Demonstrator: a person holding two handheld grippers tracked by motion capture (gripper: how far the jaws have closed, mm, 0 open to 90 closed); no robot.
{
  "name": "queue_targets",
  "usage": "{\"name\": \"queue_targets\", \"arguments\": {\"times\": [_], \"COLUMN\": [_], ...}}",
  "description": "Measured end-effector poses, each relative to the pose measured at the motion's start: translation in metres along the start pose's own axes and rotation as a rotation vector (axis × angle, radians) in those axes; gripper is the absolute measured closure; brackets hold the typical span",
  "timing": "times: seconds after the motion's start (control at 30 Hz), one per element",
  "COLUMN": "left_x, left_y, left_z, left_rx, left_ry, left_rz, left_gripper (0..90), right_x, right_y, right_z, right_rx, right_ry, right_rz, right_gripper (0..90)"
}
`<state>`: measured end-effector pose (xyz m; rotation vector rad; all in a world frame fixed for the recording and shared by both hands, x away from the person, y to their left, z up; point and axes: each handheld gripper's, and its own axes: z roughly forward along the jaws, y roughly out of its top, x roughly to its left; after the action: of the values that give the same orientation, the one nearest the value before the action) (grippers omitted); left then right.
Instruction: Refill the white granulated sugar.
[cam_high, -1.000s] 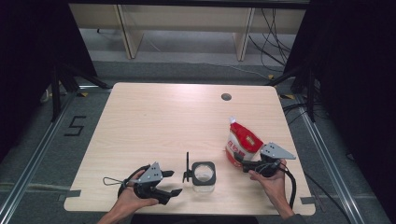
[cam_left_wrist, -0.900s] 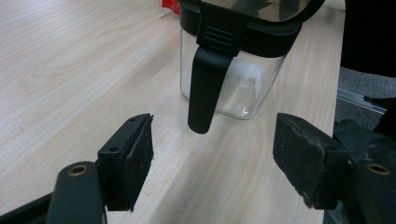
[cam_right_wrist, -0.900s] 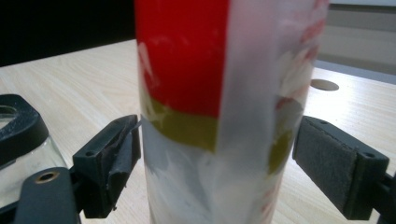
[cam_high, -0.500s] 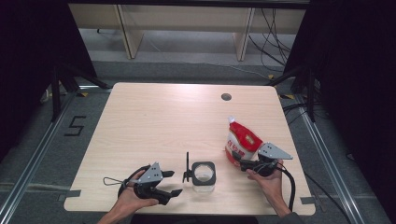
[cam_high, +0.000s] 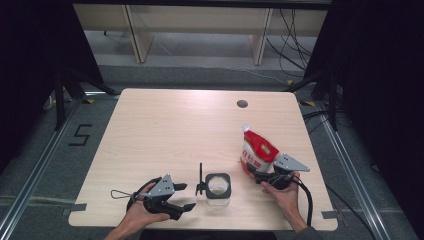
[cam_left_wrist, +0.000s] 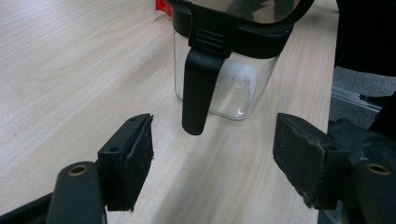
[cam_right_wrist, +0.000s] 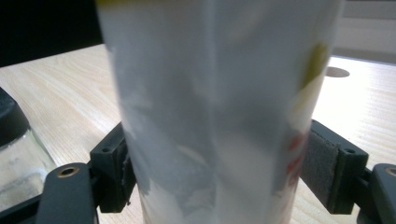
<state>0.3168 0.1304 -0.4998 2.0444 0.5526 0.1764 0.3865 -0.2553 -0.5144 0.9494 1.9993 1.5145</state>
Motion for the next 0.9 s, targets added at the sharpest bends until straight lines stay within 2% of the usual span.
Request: {"name": "queue_targets", "arguments": {"times": [0.03, 0.07, 0.1, 0.13, 0.23, 0.27, 0.3, 0.33, 0.37, 0.4, 0.43, 0.47, 0.5, 0.53, 0.57, 0.67, 0.7, 0.73, 0.8, 0.83, 0.9], "left_x": [0.0003, 0.0002, 0.0001, -0.0006, -0.0006, -0.0015, -0.0014, 0.0009, 0.0009, 0.0009, 0.0008, 0.0001, -0.0014, -0.0014, -0.0002, 0.0004, 0.0018, -0.0001, 0.0002, 0.0019, 0.0017], "left_y": [0.0, 0.0001, 0.0, -0.0001, 0.0, 0.0, 0.0, 0.0004, 0.0004, 0.0004, 0.0004, 0.0004, 0.0002, 0.0002, 0.0002, 0.0003, 0.0008, 0.0001, 0.0002, 0.0009, 0.0008], "left_z": [0.0002, 0.0, 0.0004, 0.0002, 0.0002, 0.0008, 0.001, -0.0005, -0.0005, -0.0004, -0.0003, 0.0, 0.001, 0.001, 0.0004, 0.0008, 0.0007, 0.0009, 0.0008, 0.0006, 0.0005], "left_rx": [-0.001, 0.001, 0.0, 0.002, 0.004, -0.006, -0.006, 0.021, 0.021, 0.021, 0.021, 0.01, -0.007, -0.007, 0.012, 0.01, 0.009, 0.009, 0.009, 0.009, 0.009], "left_ry": [-0.006, -0.006, -0.013, -0.003, -0.004, -0.007, -0.011, 0.005, 0.005, 0.005, 0.004, 0.001, -0.007, -0.007, -0.001, -0.016, -0.017, -0.016, -0.016, -0.017, -0.013], "left_rz": [0.0, 0.0, -0.005, -0.004, 0.0, -0.01, -0.01, 0.023, 0.023, 0.025, 0.023, 0.014, -0.004, -0.004, 0.009, 0.013, 0.042, 0.007, 0.013, 0.042, 0.041], "left_gripper": [28.3, 28.3, 28.4, 28.4, 28.3, 28.4, 28.4, 28.4, 28.3, 28.3, 28.4, 28.4, 28.4, 28.4, 28.4, 28.4, 28.4, 28.4, 28.4, 28.4, 28.4], "right_x": [0.0, 0.0033, 0.0017, 0.0021, 0.0027, 0.0006, 0.0043, 0.0039, 0.0039, 0.0035, 0.0011, 0.0037, 0.008, 0.008, 0.0064, 0.0071, 0.0071, 0.0029, 0.0022, 0.0011, 0.0025], "right_y": [0.0, -0.0009, -0.0007, -0.0003, -0.0008, -0.0004, -0.0005, 0.0002, 0.0002, 0.0002, 0.0003, 0.0008, 0.0007, 0.0007, 0.0013, 0.0018, 0.0018, 0.0015, 0.0015, 0.0015, 0.0017], "right_z": [0.0, 0.0021, 0.0031, 0.0017, 0.0028, 0.0035, 0.0037, 0.003, 0.003, 0.0039, 0.0052, 0.0054, 0.0042, 0.0042, 0.0055, 0.0053, 0.0053, 0.0076, 0.0076, 0.0082, 0.0079], "right_rx": [0.0, -0.003, -0.016, 0.022, 0.012, 0.004, 0.003, 0.026, 0.026, 0.036, 0.02, 0.027, 0.048, 0.048, 0.059, 0.065, 0.065, 0.036, 0.042, 0.036, 0.039], "right_ry": [0.0, -0.004, -0.009, -0.012, -0.031, -0.03, -0.013, -0.008, -0.008, -0.014, -0.025, -0.005, -0.012, -0.012, -0.012, -0.016, -0.016, -0.036, -0.024, -0.03, -0.034], "right_rz": [0.0, 0.037, 0.002, 0.012, 0.016, -0.013, 0.036, 0.034, 0.034, 0.019, -0.03, -0.008, 0.036, 0.036, 0.017, 0.029, 0.029, -0.018, -0.012, -0.019, -0.013], "right_gripper": [24.1, 24.3, 24.6, 24.9, 25.3, 25.6, 25.6, 25.5, 25.5, 24.7, 24.3, 23.9, 23.6, 23.6, 22.1, 22.2, 22.2, 22.4, 22.7, 23.7, 23.7]}}
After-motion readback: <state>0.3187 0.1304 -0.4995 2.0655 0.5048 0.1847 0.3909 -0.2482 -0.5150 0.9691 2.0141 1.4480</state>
